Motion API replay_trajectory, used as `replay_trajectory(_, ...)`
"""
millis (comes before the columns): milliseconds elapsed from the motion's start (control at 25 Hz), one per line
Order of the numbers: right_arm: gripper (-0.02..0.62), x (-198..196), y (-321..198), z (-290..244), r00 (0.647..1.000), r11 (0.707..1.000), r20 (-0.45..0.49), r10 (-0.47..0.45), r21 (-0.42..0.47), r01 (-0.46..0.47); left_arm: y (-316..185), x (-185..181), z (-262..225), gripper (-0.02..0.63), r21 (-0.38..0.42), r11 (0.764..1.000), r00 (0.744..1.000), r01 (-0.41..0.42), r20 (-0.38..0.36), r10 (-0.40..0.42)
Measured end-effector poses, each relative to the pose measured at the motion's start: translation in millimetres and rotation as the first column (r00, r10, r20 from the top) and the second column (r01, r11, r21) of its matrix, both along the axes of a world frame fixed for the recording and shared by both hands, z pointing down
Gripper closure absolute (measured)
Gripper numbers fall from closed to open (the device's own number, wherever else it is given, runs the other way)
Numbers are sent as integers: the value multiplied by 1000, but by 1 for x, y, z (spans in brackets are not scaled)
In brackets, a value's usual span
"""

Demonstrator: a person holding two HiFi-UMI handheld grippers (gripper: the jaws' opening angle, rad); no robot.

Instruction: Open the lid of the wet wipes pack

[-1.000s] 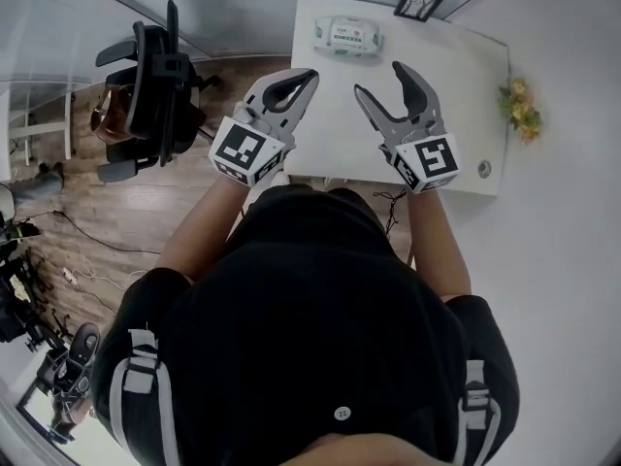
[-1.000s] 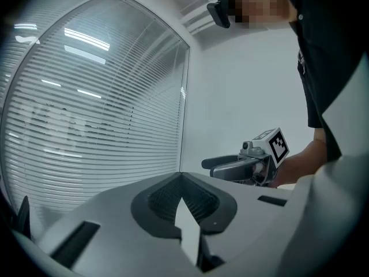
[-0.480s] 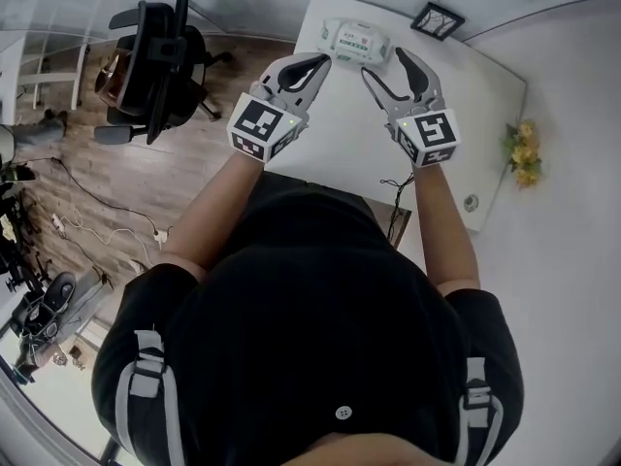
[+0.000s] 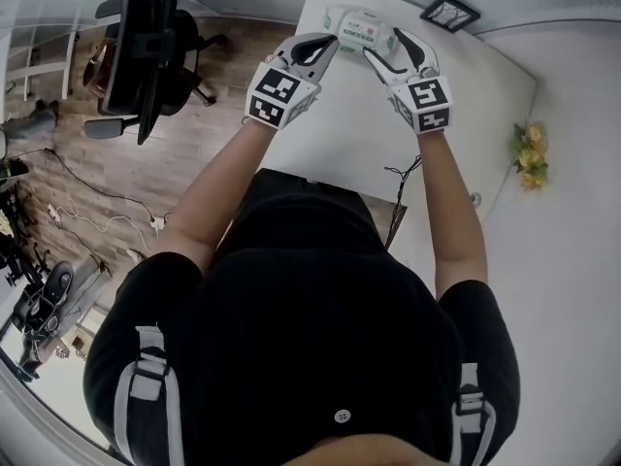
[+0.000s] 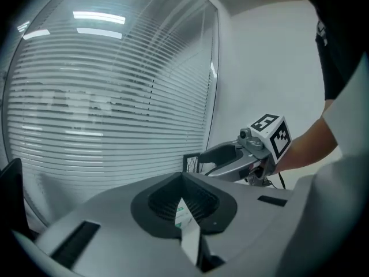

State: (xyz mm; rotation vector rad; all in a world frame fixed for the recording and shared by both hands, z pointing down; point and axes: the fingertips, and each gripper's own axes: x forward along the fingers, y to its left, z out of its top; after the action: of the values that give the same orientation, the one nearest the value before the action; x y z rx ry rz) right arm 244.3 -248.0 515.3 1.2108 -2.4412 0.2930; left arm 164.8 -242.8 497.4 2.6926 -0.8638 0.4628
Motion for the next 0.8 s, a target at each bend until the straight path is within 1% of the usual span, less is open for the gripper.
replay_trajectory(200,291,-8,-18,43,993,997,-104,-48,-72,41,-24,-5,42,598,-67,998,1000,7,27,-5)
replay_trajectory(400,291,-14,-38,79,984,988,-153,-86,-143,63,-41,1,81,598,-132,991,998,4,58,4)
replay_trajectory(640,291,-12,-53,121,960,970,-233,-158,-220,107,-55,11,127,598,-198,980,995,12,96,7)
replay_trajectory(800,291,-10,-57,143,936,955,-279,-212,-261,139,-62,16,148,598,-234,972,993,25,116,2)
